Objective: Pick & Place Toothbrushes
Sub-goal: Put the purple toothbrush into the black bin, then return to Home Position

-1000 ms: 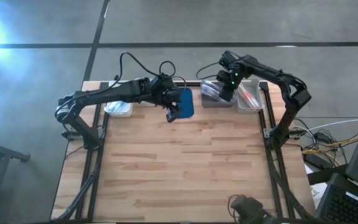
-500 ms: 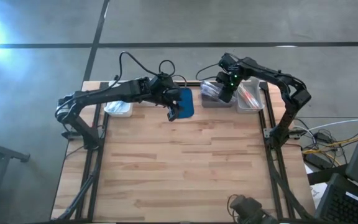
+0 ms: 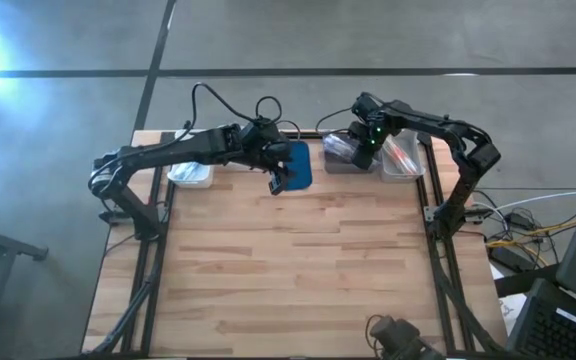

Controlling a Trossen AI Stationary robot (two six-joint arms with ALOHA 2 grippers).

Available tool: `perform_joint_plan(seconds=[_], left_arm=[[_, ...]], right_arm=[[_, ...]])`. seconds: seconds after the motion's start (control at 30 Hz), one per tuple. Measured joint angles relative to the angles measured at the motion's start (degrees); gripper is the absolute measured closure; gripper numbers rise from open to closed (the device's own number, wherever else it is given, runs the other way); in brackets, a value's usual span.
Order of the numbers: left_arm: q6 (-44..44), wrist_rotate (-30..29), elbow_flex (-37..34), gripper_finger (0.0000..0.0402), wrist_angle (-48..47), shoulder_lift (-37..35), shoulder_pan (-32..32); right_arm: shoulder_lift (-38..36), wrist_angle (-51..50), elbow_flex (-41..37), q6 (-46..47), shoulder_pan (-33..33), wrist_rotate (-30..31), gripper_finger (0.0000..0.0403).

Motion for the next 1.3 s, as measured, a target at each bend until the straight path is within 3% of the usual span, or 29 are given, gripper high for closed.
perform_joint_plan(seconds=[0.3, 0.57, 0.8, 1.0, 1.13, 1.3], left_arm=[[0.03, 0.09, 0.01, 0.0186, 0.00, 0.02, 0.00], [0.22, 0.09, 0.04, 0.0186, -0.01, 0.02, 0.00], [1.96, 0.13, 0.27, 0.0186, -0.20, -0.13, 0.02], [3.85, 0.15, 0.43, 0.0186, 2.79, -2.82, 0.02], [4.06, 0.72, 0.07, 0.0186, 8.60, -4.63, 0.02], [4.41, 6.36, 0.03, 0.0215, 19.16, -7.03, -0.20]], right_arm=[[0.00, 0.54, -0.04, 0.30, 0.00, 1.42, 0.0353], [-0.17, -1.05, 3.27, 2.21, 0.00, 1.44, 0.0213], [-0.66, -8.06, 10.29, 5.25, 0.14, 0.82, 0.0157], [-5.28, -9.45, 15.92, 8.71, 1.39, -8.70, 0.0172], [-11.30, -2.84, 16.18, 15.11, 4.20, -14.06, 0.0214], [-18.88, 7.70, 15.69, 20.36, 11.43, -14.65, 0.0278]])
